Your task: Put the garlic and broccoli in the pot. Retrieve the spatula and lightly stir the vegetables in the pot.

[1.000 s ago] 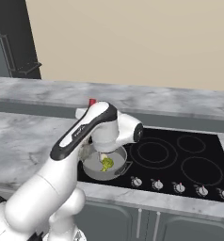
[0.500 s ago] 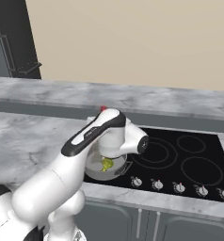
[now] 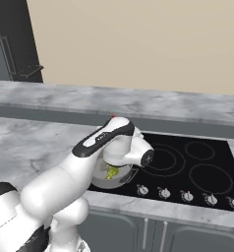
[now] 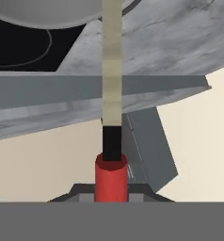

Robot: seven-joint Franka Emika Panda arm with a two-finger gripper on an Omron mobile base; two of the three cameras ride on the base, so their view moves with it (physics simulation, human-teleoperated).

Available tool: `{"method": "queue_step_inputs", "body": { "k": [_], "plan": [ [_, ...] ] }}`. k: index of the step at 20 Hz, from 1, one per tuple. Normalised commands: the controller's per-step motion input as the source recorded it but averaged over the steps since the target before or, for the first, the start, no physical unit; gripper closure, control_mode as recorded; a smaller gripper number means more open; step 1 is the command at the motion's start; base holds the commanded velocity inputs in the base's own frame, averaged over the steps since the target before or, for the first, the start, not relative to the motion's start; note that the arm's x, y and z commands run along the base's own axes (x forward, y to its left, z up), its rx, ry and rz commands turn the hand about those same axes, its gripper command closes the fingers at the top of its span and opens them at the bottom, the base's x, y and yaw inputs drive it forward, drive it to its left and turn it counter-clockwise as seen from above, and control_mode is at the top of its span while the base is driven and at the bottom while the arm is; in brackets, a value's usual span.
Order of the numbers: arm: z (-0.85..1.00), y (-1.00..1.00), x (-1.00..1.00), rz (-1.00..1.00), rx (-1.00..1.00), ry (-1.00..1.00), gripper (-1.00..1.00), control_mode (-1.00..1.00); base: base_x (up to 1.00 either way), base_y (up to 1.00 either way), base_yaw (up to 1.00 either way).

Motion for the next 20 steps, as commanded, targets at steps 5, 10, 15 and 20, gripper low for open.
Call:
{"method": "queue_step_inputs", "body": {
  "k": [5,10,15,20],
  "plan": [
    [-0.19,-0.03,0.28,-0.02,0.0,-0.09,1.0,-1.0,0.0,0.0,0.0],
    [-0.14,-0.07,0.2,0.0,0.0,-0.09,1.0,-1.0,0.0,0.0,0.0],
    [0.0,-0.02,0.06,0.0,0.03,-0.12,1.0,-1.0,0.0,0.0,0.0],
    [0.0,0.0,0.01,0.0,0.01,-0.14,1.0,-1.0,0.0,0.0,0.0]
  ]
}}
